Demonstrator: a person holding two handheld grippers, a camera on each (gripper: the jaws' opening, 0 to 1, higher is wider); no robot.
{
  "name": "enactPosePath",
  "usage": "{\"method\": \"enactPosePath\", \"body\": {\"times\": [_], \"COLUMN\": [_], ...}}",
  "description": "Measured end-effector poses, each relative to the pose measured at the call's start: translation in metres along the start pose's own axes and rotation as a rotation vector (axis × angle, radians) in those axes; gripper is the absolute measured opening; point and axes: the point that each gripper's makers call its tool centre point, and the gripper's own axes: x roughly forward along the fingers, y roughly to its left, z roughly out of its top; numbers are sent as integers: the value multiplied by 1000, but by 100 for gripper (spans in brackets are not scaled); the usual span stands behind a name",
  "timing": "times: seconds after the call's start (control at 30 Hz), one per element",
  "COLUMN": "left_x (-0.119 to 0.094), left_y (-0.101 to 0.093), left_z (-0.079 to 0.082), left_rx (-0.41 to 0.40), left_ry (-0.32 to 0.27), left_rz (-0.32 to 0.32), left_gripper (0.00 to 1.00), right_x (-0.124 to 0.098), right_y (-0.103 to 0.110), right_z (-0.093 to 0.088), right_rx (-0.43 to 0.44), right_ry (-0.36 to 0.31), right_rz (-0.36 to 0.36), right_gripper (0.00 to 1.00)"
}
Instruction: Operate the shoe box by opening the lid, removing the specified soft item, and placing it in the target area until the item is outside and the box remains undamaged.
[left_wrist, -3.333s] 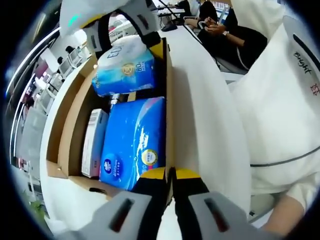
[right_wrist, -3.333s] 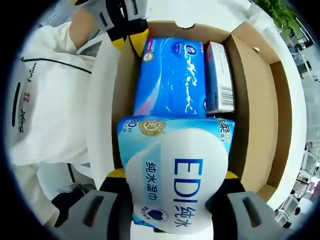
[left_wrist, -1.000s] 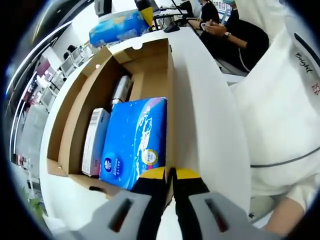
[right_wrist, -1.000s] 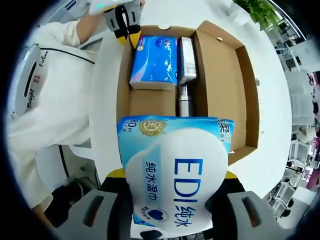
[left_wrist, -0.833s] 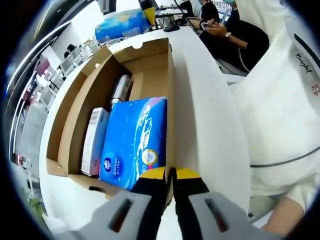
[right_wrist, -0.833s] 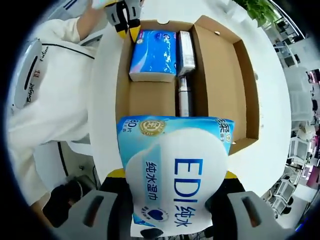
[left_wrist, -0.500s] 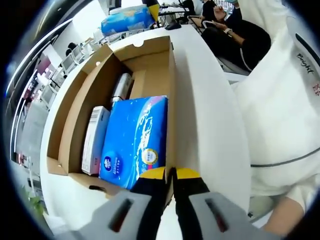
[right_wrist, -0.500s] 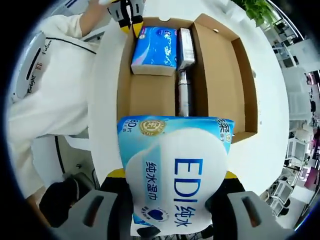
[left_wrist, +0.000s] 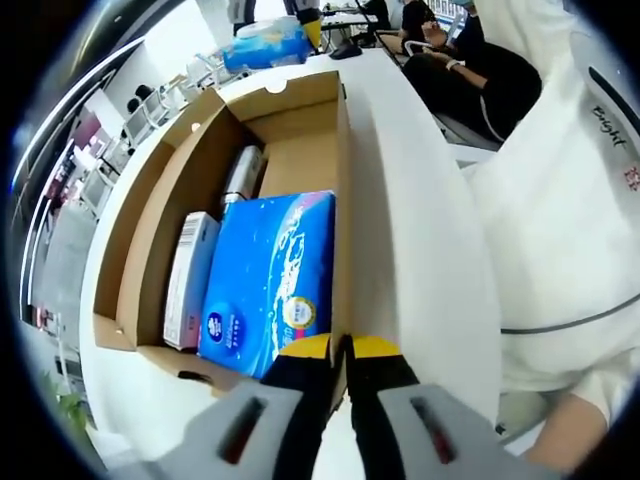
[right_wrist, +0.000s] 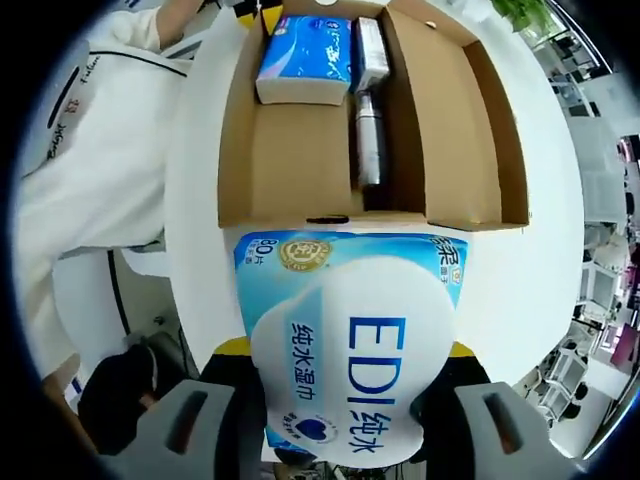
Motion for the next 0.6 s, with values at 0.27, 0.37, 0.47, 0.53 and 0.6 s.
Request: {"method": "enactPosePath", "body": {"times": [0.27, 0.37, 0.47, 0.53, 0.6], "left_x": [0, 0, 0, 0, 0], "left_y": [0, 0, 0, 0, 0], "left_z": [0, 0, 0, 0, 0], "left_rx": [0, -1, -1, -1, 2], "left_ry": [3, 5, 3, 3, 6], "left_rz": [-3, -4, -2, -1, -1], "left_gripper": [4, 4, 4, 4, 4], "right_x": [11, 16, 25, 31, 35], "right_y": [6, 5, 8, 9, 8], "right_z": [-6, -8, -13, -15, -17], "right_rx": [-11, 0, 7, -3, 19], "right_ry": [-42, -41, -31, -26, -27], "right_rz": [29, 27, 45, 48, 55], "right_gripper": [61, 61, 61, 61, 61]}}
